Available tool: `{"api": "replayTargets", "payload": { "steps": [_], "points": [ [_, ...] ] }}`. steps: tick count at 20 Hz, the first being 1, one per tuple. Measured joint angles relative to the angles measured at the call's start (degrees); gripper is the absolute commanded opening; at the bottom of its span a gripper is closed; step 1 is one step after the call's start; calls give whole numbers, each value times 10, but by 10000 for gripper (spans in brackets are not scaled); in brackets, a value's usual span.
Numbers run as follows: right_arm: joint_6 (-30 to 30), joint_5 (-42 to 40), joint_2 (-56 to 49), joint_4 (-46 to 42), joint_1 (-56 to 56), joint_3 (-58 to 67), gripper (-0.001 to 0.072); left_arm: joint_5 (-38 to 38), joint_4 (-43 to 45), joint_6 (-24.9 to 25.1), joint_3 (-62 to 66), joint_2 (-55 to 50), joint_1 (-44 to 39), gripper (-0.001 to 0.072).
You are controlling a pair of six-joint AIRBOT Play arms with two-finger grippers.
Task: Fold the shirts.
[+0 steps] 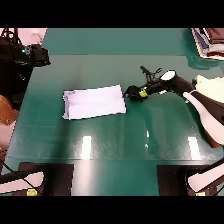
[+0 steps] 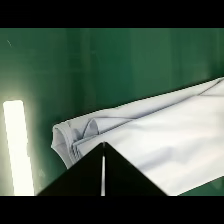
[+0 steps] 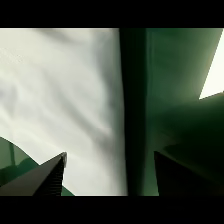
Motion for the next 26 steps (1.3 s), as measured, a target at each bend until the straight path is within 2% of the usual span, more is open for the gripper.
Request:
{"api": "replayTargets", "payload": {
  "steps": [3,4,5,6,7,8,12,16,20,26],
  "points": [
    [-2,7,-52,26,37,55,452,1,-2,2,0,0,0,24],
    [-3,9,-69,29,50,76,292,1,-2,2,0,0,0,24],
    [-3,13,-84,29,61,94,165,1,-3,2,0,0,0,23],
    [-3,17,-96,28,71,113,85,0,-3,3,0,0,0,23],
    [-3,18,-104,32,79,129,67,-1,-3,3,0,0,0,22],
    [-4,20,-110,35,84,143,18,-3,-3,3,0,0,0,22],
    [-5,24,-112,35,79,180,18,-12,-3,4,0,0,-7,22],
    [-5,21,-66,11,20,190,18,-13,-1,5,0,0,-48,22],
    [24,21,13,-53,-89,193,18,-6,-2,14,0,0,-99,23],
    [81,33,122,-150,-308,194,18,2,-9,17,0,0,-136,23]
  ]
}}
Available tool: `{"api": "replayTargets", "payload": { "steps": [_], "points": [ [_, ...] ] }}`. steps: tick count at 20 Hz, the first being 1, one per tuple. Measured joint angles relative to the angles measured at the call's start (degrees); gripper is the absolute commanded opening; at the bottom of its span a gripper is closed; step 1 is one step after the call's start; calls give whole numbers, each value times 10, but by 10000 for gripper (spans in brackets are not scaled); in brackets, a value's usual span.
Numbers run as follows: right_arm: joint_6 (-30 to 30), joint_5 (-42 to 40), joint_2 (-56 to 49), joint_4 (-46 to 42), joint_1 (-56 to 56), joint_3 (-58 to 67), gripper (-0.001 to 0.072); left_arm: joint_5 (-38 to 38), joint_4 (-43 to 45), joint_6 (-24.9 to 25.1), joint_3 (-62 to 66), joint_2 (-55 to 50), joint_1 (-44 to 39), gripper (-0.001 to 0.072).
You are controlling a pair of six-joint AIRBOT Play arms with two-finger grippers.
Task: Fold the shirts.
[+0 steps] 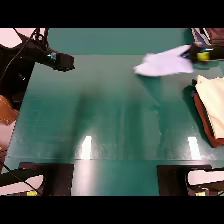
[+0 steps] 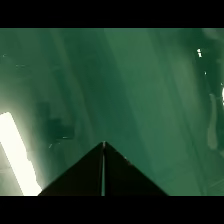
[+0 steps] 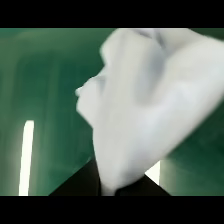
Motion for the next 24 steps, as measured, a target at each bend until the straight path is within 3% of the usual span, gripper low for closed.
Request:
{"api": "replayTargets", "payload": {
  "steps": [7,12,17,24],
  "points": [
    [4,5,37,-5,-186,4,18,19,-14,-15,0,0,-7,23],
    [-11,12,41,7,-226,69,18,21,-21,-19,0,0,-8,23],
    [-3,72,53,-29,-246,147,18,21,-23,-19,0,0,-8,23],
    [5,126,156,-93,-305,28,18,21,-24,-16,0,0,-8,23]
  ]
}}
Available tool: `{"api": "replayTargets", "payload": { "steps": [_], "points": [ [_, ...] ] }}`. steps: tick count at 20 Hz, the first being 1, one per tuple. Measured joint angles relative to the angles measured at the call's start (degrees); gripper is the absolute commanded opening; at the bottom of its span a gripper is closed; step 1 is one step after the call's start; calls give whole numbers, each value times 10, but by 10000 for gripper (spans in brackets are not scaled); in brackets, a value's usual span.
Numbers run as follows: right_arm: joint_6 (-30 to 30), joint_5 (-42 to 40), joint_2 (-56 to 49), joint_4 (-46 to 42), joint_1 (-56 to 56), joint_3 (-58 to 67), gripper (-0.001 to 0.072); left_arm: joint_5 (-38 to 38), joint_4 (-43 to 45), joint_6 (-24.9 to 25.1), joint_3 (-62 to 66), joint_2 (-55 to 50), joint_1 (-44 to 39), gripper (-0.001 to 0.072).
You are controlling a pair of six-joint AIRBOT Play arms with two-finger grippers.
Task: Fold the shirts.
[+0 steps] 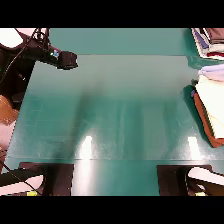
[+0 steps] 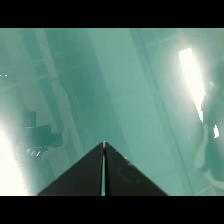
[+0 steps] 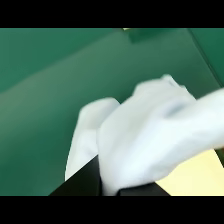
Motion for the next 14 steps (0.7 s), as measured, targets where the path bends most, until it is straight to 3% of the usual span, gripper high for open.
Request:
{"api": "replayTargets", "payload": {
  "steps": [5,6,7,8,9,14],
  "points": [
    [5,21,96,-76,-68,-179,32,0,0,3,0,0,0,24],
    [5,22,112,-89,-83,-214,172,0,0,3,0,0,0,24],
    [6,24,125,-100,-96,-244,417,0,0,3,0,0,0,24],
    [6,24,136,-111,-111,-273,587,-2,0,3,0,0,0,24],
    [6,24,143,-122,-124,-296,622,-3,0,3,0,0,0,23],
    [6,19,154,-105,-150,-319,621,-6,0,3,0,0,0,24]
  ]
}}
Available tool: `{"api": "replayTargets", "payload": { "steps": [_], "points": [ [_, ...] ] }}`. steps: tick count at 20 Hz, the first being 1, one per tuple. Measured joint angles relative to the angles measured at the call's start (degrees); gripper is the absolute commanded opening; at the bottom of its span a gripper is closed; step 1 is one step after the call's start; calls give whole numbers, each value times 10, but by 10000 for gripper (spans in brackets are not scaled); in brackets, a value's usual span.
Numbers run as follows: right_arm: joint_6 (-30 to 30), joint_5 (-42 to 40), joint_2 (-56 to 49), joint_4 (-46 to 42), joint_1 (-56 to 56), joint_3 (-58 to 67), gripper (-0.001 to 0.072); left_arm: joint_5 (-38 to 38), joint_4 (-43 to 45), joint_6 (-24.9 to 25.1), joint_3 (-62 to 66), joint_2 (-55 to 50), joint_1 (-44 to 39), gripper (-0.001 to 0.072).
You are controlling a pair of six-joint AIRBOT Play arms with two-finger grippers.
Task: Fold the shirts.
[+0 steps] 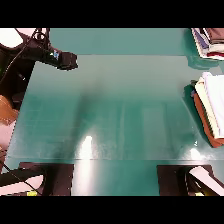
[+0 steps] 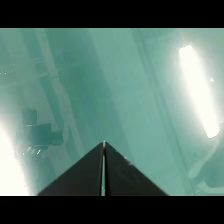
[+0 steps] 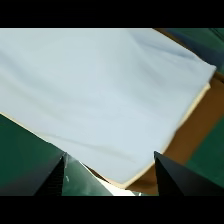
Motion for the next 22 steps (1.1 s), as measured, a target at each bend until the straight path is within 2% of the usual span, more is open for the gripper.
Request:
{"api": "replayTargets", "payload": {
  "steps": [3,4,5,8,9,10,16,22],
  "points": [
    [0,-12,1,61,59,30,611,0,0,0,0,0,0,24],
    [0,-17,1,80,94,41,533,0,0,0,0,0,0,24],
    [0,-22,1,96,131,51,419,0,0,0,0,0,0,24],
    [0,-56,1,124,268,70,191,6,1,0,0,0,0,24],
    [0,-71,1,129,312,73,47,8,2,0,0,0,0,24],
    [-1,-90,1,132,358,75,20,10,2,0,0,0,0,24],
    [-31,-149,1,141,543,81,20,15,2,0,0,0,0,24],
    [-39,-162,1,143,589,81,20,16,2,0,0,0,0,24]
  ]
}}
